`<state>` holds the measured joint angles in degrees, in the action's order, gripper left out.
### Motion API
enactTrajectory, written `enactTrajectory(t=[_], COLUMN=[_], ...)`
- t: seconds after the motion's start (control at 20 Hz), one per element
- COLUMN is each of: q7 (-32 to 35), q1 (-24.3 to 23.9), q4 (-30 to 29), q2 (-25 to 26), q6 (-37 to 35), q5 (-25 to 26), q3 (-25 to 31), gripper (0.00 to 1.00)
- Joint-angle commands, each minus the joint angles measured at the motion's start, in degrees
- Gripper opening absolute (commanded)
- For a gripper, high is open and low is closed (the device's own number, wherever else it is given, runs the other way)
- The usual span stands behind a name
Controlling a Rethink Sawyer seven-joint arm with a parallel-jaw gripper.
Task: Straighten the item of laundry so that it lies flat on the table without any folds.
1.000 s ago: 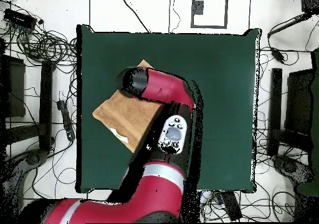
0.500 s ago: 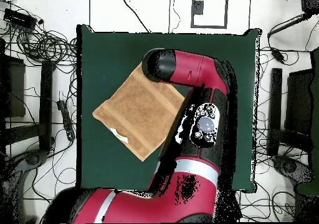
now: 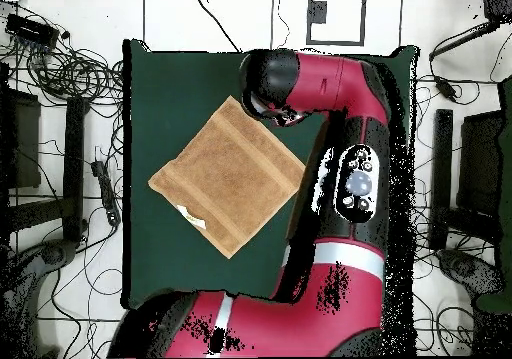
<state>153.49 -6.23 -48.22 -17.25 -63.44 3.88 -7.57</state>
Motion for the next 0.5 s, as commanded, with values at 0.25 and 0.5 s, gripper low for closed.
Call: enactTrajectory(t=[0.25, 0.5], q7=[-40.94, -41.82], q1=[-1.43, -1.44], q4=[8.53, 7.94], q2=[1.00, 0.53], q6=[-12.88, -13.03], q5=[6.20, 4.94], q3=[13.14, 13.42], gripper=[1.00, 1.00])
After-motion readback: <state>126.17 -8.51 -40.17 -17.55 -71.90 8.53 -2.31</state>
